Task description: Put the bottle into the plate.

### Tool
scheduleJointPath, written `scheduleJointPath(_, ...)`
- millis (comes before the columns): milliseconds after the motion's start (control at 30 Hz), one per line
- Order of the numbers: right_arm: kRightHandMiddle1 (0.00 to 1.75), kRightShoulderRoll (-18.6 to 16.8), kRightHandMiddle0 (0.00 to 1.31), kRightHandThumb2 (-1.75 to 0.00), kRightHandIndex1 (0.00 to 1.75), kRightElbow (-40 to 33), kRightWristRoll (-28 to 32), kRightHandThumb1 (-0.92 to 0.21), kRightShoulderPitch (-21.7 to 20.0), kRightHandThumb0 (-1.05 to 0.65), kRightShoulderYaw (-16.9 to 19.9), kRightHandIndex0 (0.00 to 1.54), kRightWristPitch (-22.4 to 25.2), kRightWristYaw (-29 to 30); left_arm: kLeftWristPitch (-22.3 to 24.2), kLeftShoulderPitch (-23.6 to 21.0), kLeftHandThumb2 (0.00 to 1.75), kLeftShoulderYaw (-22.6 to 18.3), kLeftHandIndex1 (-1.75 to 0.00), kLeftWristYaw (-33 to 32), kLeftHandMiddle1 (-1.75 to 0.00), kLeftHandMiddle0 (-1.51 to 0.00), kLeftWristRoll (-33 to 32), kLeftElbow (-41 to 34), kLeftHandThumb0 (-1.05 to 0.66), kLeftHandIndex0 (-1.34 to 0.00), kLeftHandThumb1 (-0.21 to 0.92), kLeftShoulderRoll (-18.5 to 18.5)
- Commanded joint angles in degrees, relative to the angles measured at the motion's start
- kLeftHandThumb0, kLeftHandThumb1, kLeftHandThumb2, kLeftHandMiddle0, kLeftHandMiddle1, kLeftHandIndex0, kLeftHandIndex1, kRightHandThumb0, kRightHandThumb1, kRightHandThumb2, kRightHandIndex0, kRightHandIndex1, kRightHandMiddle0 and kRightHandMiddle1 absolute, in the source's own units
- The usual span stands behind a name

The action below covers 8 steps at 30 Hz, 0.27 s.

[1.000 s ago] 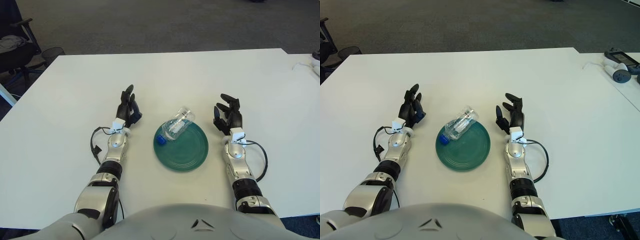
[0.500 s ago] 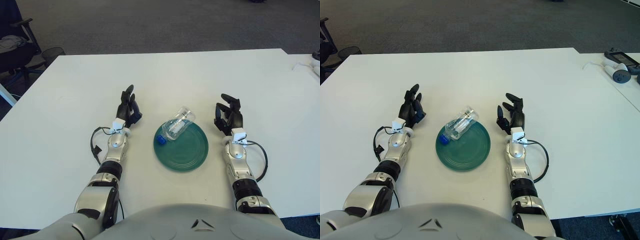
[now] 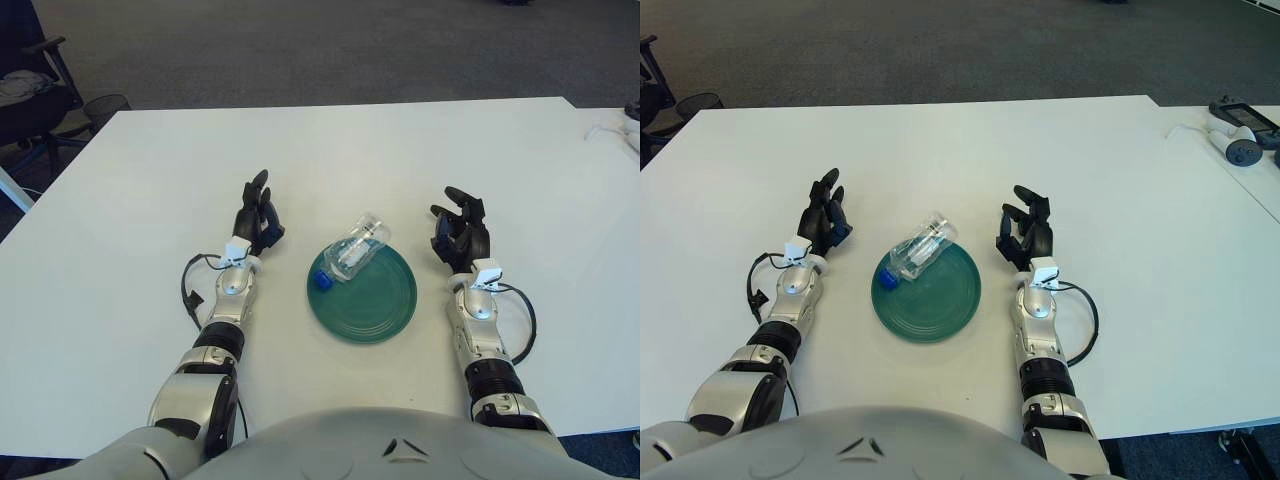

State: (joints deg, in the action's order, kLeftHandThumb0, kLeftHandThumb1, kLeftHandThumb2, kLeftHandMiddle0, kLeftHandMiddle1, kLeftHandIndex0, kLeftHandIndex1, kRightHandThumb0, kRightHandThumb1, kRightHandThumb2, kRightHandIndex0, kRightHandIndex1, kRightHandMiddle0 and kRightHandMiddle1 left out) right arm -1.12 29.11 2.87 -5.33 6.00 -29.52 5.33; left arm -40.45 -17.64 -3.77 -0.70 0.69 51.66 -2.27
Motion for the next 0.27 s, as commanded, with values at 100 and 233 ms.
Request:
scheduleJointPath(100, 1.01, -2.19, 0.0, -0.77, 0.87, 3.7, 2.07, -0.81, 5.41, -0.55, 0.45, 0.26, 2.97, -1.69, 0.48, 6.61, 1.05, 0.22, -0.51, -0.08, -0.04, -0.26, 0.43, 3.28, -0.84, 0.0, 0.92, 0.83)
scheduleJointPath(233, 1.02, -2.29, 0.0, -0.77, 0.88, 3.33, 2.21, -0.81, 5.58, -0.56, 0.63, 0.26, 3.14, -2.02, 0.33, 6.61, 1.05, 0.25, -0.51, -0.2, -0.04, -0.26, 0.52, 3.36, -0.84, 0.0, 0.92, 0.8)
